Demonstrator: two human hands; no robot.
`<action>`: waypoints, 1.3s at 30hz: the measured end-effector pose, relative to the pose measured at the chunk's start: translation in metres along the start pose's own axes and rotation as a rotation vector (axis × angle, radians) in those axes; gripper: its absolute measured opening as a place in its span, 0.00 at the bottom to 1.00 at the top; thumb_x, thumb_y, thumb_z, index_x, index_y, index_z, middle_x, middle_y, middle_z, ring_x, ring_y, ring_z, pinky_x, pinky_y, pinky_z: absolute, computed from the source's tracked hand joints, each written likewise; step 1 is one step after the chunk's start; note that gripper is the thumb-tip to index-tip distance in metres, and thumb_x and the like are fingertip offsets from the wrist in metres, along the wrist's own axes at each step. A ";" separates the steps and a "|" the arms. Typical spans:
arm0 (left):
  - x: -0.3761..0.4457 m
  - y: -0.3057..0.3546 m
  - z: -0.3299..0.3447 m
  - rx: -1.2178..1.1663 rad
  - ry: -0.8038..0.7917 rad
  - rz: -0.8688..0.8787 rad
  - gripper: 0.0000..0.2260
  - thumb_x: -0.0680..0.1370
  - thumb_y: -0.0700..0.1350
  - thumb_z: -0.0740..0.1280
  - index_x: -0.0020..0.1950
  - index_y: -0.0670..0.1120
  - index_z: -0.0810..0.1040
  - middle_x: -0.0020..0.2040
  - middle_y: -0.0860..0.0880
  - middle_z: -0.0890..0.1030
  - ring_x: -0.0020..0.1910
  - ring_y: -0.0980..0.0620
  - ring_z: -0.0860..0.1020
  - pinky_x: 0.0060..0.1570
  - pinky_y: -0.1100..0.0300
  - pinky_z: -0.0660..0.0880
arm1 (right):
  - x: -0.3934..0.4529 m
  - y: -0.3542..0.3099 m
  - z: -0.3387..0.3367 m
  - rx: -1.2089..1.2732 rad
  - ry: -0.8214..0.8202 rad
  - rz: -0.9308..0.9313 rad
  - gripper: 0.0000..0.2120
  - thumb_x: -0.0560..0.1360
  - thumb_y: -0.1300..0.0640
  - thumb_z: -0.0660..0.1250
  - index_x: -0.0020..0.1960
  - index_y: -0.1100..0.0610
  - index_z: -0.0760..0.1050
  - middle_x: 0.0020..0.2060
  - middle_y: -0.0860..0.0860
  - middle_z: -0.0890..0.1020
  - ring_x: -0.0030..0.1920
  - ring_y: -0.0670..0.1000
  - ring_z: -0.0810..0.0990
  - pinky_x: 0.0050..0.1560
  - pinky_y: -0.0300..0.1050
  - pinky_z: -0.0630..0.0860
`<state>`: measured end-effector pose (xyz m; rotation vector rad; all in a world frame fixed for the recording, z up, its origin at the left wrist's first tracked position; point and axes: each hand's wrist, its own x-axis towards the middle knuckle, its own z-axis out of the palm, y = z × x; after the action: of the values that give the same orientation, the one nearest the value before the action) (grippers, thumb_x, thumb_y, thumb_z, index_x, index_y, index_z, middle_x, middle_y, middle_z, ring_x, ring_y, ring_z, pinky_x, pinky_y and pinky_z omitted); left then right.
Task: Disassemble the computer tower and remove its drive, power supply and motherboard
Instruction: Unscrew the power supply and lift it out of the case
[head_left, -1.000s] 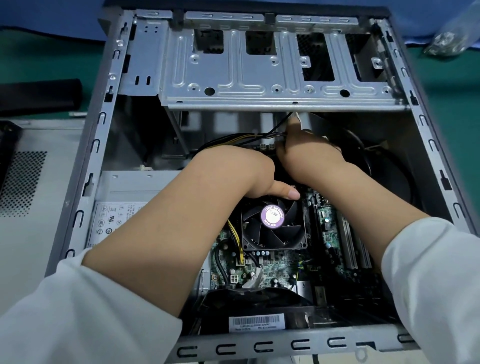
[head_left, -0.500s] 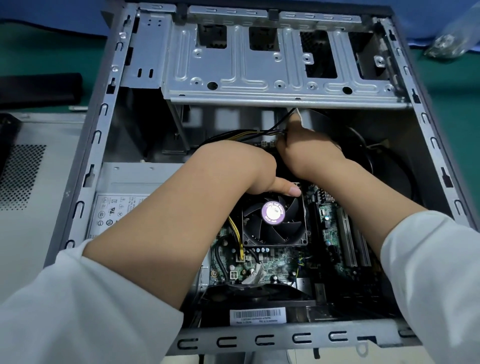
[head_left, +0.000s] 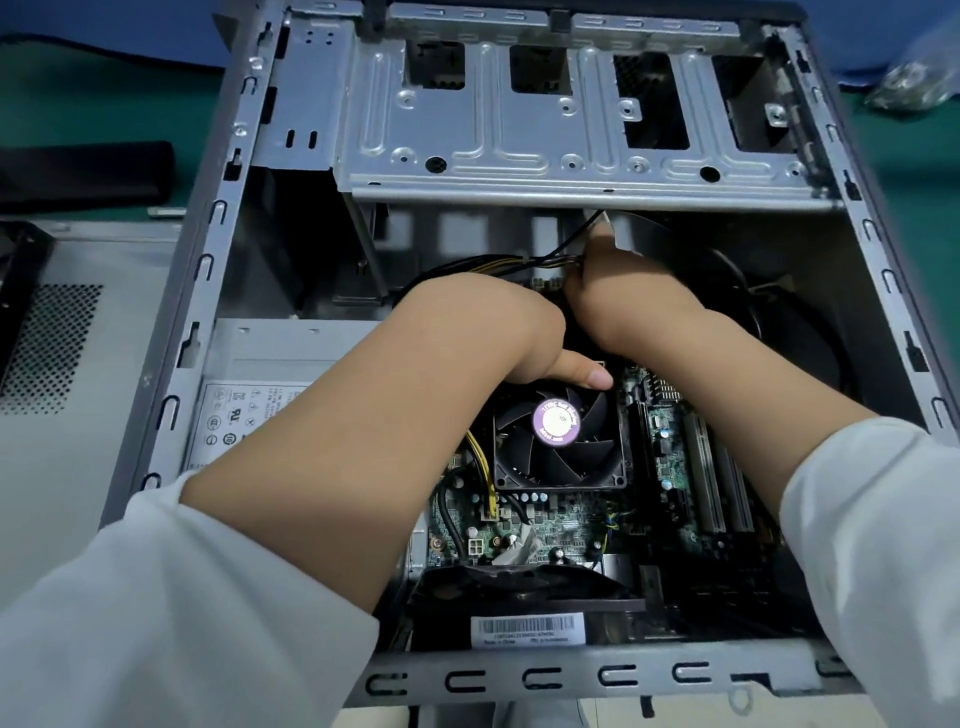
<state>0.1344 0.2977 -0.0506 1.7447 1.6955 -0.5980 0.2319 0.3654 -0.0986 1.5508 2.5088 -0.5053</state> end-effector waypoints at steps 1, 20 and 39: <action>-0.001 0.000 0.000 -0.004 -0.001 0.001 0.29 0.74 0.69 0.53 0.45 0.42 0.68 0.35 0.49 0.65 0.33 0.51 0.66 0.45 0.56 0.63 | 0.001 0.000 0.000 0.026 -0.011 0.004 0.20 0.79 0.56 0.55 0.67 0.63 0.57 0.52 0.63 0.78 0.51 0.64 0.77 0.44 0.49 0.65; -0.001 -0.001 -0.001 -0.019 -0.011 -0.003 0.35 0.73 0.70 0.52 0.59 0.40 0.72 0.35 0.50 0.65 0.39 0.48 0.67 0.45 0.56 0.63 | 0.004 0.006 -0.013 0.019 -0.111 0.010 0.21 0.77 0.53 0.64 0.64 0.62 0.64 0.53 0.59 0.76 0.54 0.61 0.77 0.42 0.43 0.65; 0.000 0.000 -0.002 0.036 0.001 -0.009 0.28 0.73 0.70 0.52 0.35 0.44 0.63 0.34 0.48 0.67 0.32 0.52 0.66 0.45 0.55 0.64 | -0.006 0.003 -0.014 -0.212 0.028 -0.027 0.19 0.74 0.67 0.59 0.64 0.62 0.65 0.55 0.63 0.76 0.56 0.64 0.75 0.43 0.49 0.67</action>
<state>0.1338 0.2988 -0.0495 1.7637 1.7039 -0.6358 0.2380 0.3664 -0.0842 1.4566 2.5122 -0.2136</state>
